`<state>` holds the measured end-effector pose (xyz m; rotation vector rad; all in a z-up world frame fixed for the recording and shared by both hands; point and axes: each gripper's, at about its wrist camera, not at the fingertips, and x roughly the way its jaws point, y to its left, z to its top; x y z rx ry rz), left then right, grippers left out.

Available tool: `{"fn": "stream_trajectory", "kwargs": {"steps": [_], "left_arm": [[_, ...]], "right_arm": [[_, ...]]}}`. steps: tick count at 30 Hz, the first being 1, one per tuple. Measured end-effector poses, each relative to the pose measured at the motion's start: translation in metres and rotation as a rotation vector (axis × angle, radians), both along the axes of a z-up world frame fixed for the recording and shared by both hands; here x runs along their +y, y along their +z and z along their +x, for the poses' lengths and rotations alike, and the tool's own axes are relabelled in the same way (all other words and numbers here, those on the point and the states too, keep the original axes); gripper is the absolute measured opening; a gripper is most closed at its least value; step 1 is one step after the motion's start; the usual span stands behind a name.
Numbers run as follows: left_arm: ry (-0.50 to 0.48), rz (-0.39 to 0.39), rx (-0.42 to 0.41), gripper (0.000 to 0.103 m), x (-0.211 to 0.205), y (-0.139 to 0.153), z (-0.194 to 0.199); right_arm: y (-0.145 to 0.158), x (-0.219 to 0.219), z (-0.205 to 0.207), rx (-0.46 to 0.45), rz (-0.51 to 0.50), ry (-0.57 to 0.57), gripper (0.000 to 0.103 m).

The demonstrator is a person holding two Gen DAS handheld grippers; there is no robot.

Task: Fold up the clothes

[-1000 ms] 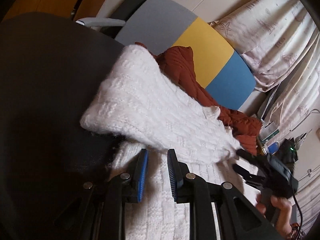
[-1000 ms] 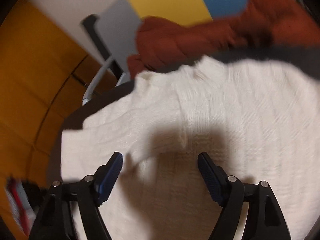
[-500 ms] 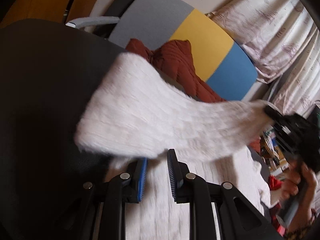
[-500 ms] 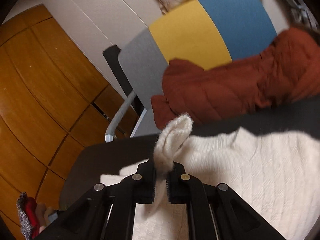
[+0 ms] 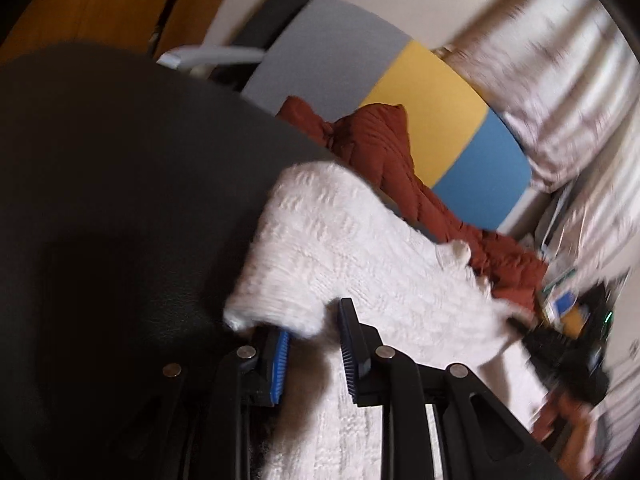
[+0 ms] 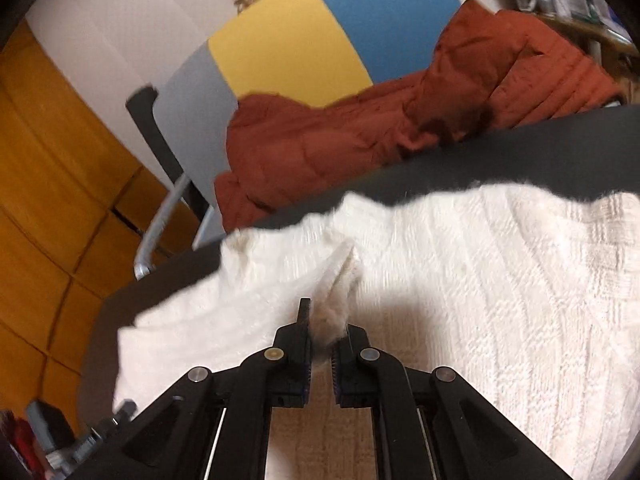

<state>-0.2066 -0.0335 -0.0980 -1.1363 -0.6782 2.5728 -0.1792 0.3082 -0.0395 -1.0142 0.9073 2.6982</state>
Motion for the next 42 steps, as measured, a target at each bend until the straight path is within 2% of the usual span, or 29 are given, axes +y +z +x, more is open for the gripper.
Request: {"fn": "stream_trajectory", "kwargs": {"steps": [4,8,10,11,12,14,16,18,19,20,21,22,23,25,26,27,28,31,34,40,42], "left_arm": [[0.004,0.024,-0.024,0.022,-0.003,-0.005,-0.005],[0.0,0.036,-0.047,0.022,-0.008,-0.006,-0.004],[-0.013,-0.004,-0.042,0.022,-0.006,0.002,0.006],[-0.02,-0.028,-0.037,0.022,-0.005,0.007,0.011],[0.01,-0.061,0.008,0.022,-0.006,0.015,0.023],[0.117,-0.137,0.146,0.022,-0.01,0.034,0.053],[0.182,-0.163,0.202,0.022,-0.009,0.045,0.064],[0.152,-0.168,0.179,0.022,0.004,0.049,0.051],[0.123,-0.185,0.156,0.022,0.014,0.049,0.04],[0.094,-0.202,0.132,0.022,0.024,0.049,0.029],[0.061,-0.219,0.114,0.022,0.035,0.048,0.019],[0.024,-0.237,0.099,0.022,0.048,0.046,0.009],[-0.002,-0.255,0.09,0.022,0.057,0.043,0.002],[-0.024,-0.321,0.058,0.022,0.072,0.031,-0.006],[-0.033,-0.357,0.04,0.022,0.079,0.024,-0.01],[-0.042,-0.393,0.021,0.022,0.086,0.018,-0.013],[-0.048,-0.395,0.013,0.023,0.088,0.014,-0.015],[-0.052,-0.292,0.02,0.023,0.073,0.01,-0.014],[-0.057,-0.227,0.019,0.023,0.062,0.006,-0.013],[-0.072,-0.257,0.024,0.023,0.064,0.006,-0.012],[-0.077,-0.265,0.026,0.023,0.063,0.008,-0.011]], "right_arm": [[0.014,0.009,-0.002,0.047,0.0,-0.038,0.008],[-0.004,0.009,-0.012,-0.055,0.05,-0.042,0.008],[-0.025,0.011,-0.012,-0.12,0.036,-0.05,0.008],[-0.029,0.013,-0.009,-0.105,0.018,-0.057,0.008],[-0.034,0.015,-0.006,-0.088,0.001,-0.064,0.007],[-0.033,0.013,-0.007,-0.085,0.03,-0.05,0.008],[-0.03,0.009,-0.011,-0.106,0.077,-0.032,0.007],[-0.026,0.007,-0.013,-0.133,0.11,-0.007,0.014],[-0.02,0.005,-0.011,-0.161,0.155,-0.011,0.021],[-0.014,0.004,-0.005,-0.177,0.21,-0.045,0.041],[-0.004,0.003,0.006,-0.144,0.249,-0.087,0.052],[0.005,0.002,0.017,-0.107,0.287,-0.129,0.052],[0.01,-0.003,0.017,-0.087,0.292,-0.092,0.052],[0.018,-0.012,0.017,-0.05,0.297,-0.009,0.042],[0.019,-0.02,0.011,-0.059,0.317,0.045,0.032],[0.019,-0.031,0.003,-0.07,0.334,0.109,0.028],[0.016,-0.037,-0.004,-0.088,0.346,0.135,0.028],[-0.003,-0.045,-0.023,-0.18,0.366,0.172,0.028],[-0.019,-0.042,-0.021,-0.2,0.365,0.166,0.028],[-0.022,-0.053,0.009,-0.195,0.445,0.152,0.028],[-0.017,-0.043,0.011,-0.18,0.365,0.142,0.028]]}}
